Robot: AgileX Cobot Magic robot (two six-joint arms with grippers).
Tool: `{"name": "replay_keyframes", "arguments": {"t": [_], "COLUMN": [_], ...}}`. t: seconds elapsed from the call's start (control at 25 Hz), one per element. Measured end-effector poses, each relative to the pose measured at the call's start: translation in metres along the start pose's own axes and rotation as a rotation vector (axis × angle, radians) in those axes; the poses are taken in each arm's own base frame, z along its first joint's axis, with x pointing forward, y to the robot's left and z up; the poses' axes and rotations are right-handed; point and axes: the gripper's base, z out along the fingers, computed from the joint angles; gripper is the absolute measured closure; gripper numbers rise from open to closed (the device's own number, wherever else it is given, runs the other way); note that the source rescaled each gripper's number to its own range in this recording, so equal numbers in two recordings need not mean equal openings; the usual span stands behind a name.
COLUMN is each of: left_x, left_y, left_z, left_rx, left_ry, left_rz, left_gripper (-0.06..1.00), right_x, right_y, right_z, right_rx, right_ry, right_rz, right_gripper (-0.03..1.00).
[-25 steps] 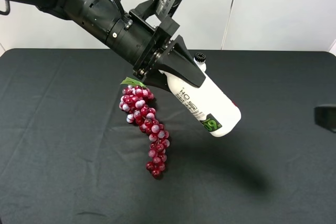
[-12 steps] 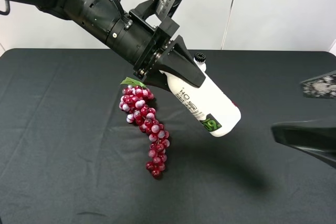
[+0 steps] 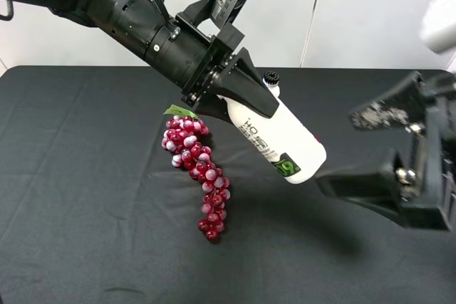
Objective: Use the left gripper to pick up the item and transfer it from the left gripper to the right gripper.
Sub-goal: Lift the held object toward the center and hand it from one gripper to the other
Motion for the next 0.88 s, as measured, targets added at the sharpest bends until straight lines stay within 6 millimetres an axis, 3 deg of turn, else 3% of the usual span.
{"name": "replay_keyframes", "arguments": {"t": [0.36, 0.88], "left_x": [0.0, -0.008], "left_y": [0.0, 0.0], "left_z": [0.0, 0.0], "left_rx": [-0.004, 0.0], "left_ry": [-0.005, -0.083], "left_rz": [0.001, -0.034], "left_gripper": [0.94, 0.94], "right_x": [-0.03, -0.03], "right_y": [-0.014, -0.027], "right_z": [0.027, 0.058], "right_rx": [0.004, 0.033], "right_ry": [0.041, 0.089], "right_rz": [-0.027, -0.017], "right_gripper": [-0.03, -0.03]}}
